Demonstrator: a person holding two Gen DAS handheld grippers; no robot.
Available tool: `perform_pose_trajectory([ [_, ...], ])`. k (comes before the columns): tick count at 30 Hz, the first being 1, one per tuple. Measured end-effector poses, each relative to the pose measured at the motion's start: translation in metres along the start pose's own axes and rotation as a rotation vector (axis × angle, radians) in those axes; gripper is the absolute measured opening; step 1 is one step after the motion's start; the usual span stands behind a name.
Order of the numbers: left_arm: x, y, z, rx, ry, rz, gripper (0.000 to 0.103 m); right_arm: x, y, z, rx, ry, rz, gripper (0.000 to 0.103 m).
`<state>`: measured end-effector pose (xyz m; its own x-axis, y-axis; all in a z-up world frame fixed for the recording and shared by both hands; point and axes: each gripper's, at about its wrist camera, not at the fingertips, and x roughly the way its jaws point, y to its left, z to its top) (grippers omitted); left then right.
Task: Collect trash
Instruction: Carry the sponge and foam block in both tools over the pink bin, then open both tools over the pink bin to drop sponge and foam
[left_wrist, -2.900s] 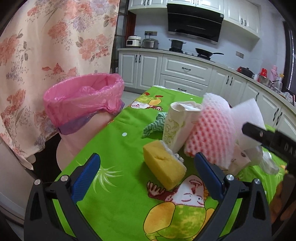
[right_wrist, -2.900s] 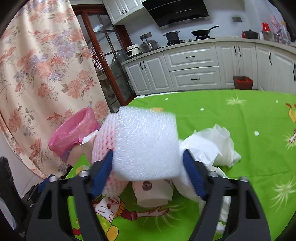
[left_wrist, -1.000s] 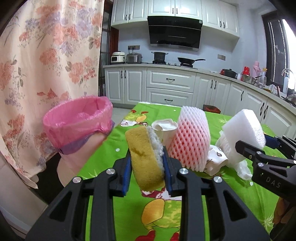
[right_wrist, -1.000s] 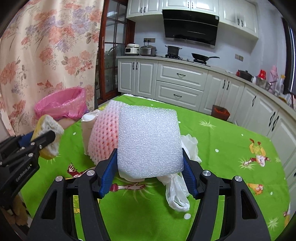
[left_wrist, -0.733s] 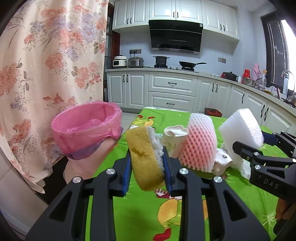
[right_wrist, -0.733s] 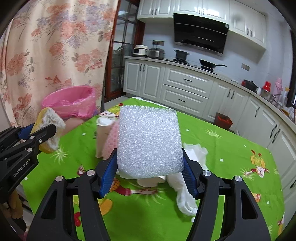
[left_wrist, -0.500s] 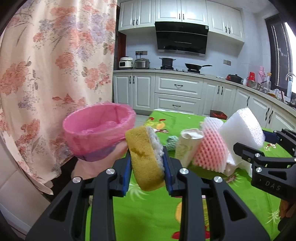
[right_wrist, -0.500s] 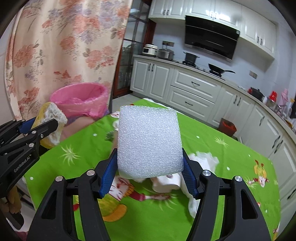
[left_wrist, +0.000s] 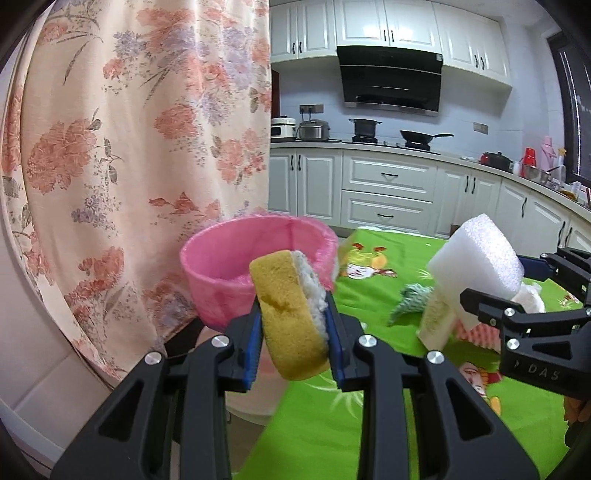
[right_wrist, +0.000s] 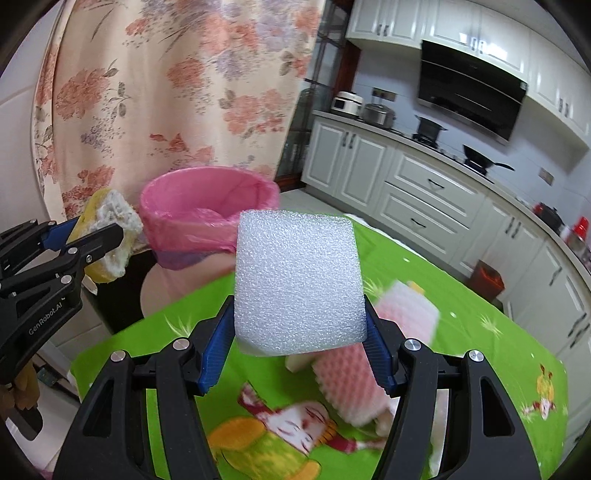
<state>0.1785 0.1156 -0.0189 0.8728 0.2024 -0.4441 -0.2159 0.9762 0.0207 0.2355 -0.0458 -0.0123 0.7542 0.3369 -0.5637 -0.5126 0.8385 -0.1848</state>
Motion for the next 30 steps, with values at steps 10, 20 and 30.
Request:
perform_pose_trajectory([
  [10,0.051,0.043,0.043,-0.031,0.014,0.041,0.030,0.053,0.016,0.055,-0.011,-0.010,0.089,0.061],
  [20,0.124,0.082,0.078,-0.038,0.065,0.060,0.031,0.110,0.021,0.104,0.032,-0.012,0.226,0.061],
  [30,0.176,0.104,0.085,-0.092,0.116,0.044,0.035,0.160,0.020,0.139,0.086,-0.021,0.319,0.062],
])
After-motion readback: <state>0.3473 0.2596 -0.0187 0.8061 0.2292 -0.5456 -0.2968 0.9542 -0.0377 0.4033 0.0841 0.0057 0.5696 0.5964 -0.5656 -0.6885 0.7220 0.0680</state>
